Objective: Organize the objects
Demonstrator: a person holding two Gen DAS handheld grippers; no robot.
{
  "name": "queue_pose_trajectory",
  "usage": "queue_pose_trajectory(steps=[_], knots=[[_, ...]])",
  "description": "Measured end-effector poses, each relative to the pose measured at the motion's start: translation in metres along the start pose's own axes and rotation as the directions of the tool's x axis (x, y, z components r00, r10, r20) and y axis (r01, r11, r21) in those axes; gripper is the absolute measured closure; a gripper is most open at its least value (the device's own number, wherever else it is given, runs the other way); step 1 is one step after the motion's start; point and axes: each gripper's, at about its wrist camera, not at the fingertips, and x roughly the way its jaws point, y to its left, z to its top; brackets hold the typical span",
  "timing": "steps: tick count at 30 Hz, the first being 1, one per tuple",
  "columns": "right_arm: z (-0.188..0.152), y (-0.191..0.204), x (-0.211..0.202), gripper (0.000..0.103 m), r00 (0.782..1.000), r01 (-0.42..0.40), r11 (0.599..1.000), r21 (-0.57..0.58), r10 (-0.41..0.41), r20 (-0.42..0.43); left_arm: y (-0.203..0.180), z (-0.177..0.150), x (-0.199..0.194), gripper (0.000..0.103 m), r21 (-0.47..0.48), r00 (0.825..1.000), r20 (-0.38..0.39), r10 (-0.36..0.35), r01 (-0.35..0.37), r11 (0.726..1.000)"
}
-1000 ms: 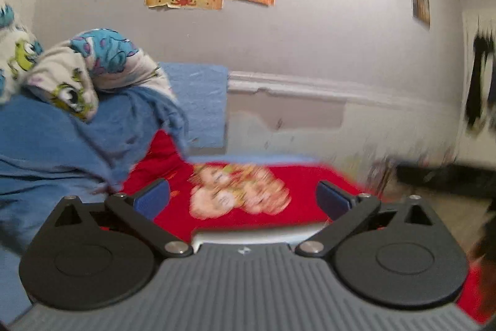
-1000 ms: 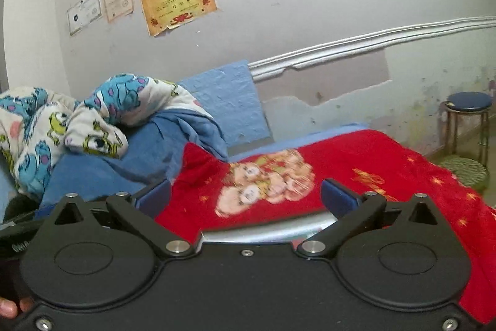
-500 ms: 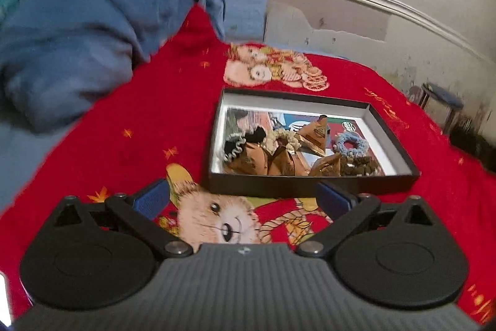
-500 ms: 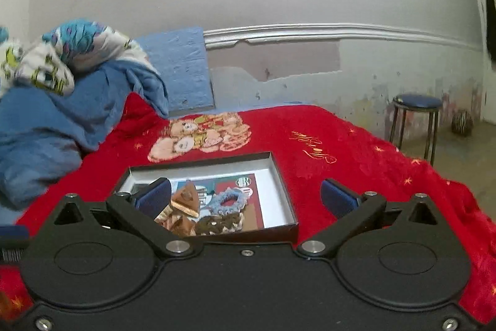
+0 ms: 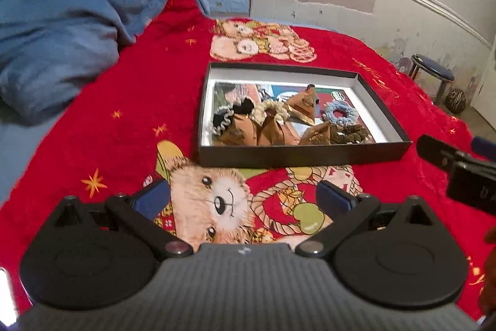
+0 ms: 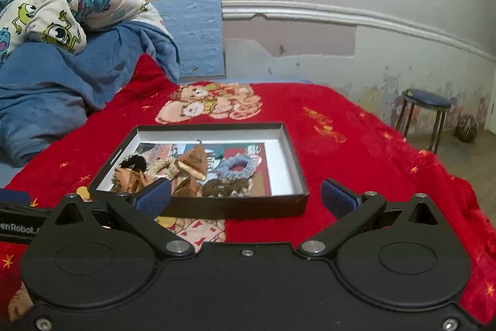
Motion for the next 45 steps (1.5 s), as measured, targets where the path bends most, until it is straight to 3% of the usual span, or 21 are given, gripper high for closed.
queue_pose_trajectory(steps=[26, 45], knots=[[-0.009, 0.005, 0.018, 0.0, 0.996, -0.018, 1.0, -0.007, 0.018, -0.086, 0.0, -0.002, 0.005, 0.0, 0.011, 1.0, -0.026, 0.011, -0.01, 1.0], [-0.009, -0.002, 0.027, 0.0, 0.991, -0.043, 0.997, 0.058, 0.05, -0.124, -0.002, -0.005, 0.016, 0.0, 0.027, 0.998, -0.061, 0.029, -0.027, 0.999]])
